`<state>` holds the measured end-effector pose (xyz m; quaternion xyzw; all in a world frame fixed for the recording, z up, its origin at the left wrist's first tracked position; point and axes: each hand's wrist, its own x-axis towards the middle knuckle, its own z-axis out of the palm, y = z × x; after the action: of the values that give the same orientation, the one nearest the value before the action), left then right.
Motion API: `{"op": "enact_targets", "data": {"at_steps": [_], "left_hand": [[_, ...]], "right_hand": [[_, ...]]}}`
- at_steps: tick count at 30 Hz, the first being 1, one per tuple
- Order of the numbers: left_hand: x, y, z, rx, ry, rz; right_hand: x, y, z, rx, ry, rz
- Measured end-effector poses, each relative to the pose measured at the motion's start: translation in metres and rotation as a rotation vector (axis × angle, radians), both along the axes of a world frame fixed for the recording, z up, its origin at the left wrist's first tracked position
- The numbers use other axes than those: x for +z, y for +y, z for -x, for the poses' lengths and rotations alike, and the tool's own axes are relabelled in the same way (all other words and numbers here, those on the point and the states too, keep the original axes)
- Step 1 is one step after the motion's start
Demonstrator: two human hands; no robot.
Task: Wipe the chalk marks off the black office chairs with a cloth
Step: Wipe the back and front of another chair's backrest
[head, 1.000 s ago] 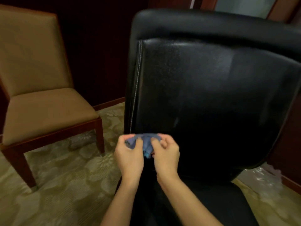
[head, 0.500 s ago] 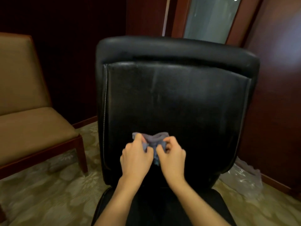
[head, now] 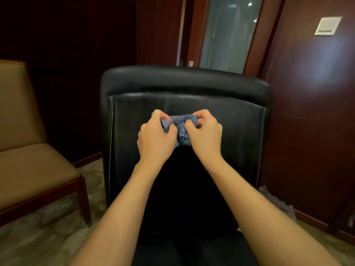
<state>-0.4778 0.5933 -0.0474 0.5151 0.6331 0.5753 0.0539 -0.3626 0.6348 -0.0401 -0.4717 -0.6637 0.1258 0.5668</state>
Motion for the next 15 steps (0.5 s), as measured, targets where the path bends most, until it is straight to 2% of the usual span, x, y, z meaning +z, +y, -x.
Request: {"op": "enact_targets", "data": {"at_steps": [3, 8, 11, 15], "left_hand": [[-0.001, 0.013, -0.007, 0.006, 0.087, 0.129], [-0.054, 0.007, -0.026, 0.023, 0.251, 0.305], [-0.074, -0.001, -0.035, 0.000, 0.261, 0.322], [-0.056, 0.005, -0.045, -0.095, 0.229, 0.237]], "right_hand": [[-0.007, 0.014, -0.007, -0.054, -0.084, 0.068], [-0.068, 0.006, -0.027, -0.108, -0.230, 0.174], [-0.084, -0.001, -0.041, -0.096, -0.313, 0.187], [-0.066, 0.004, -0.061, -0.124, -0.295, 0.161]]}}
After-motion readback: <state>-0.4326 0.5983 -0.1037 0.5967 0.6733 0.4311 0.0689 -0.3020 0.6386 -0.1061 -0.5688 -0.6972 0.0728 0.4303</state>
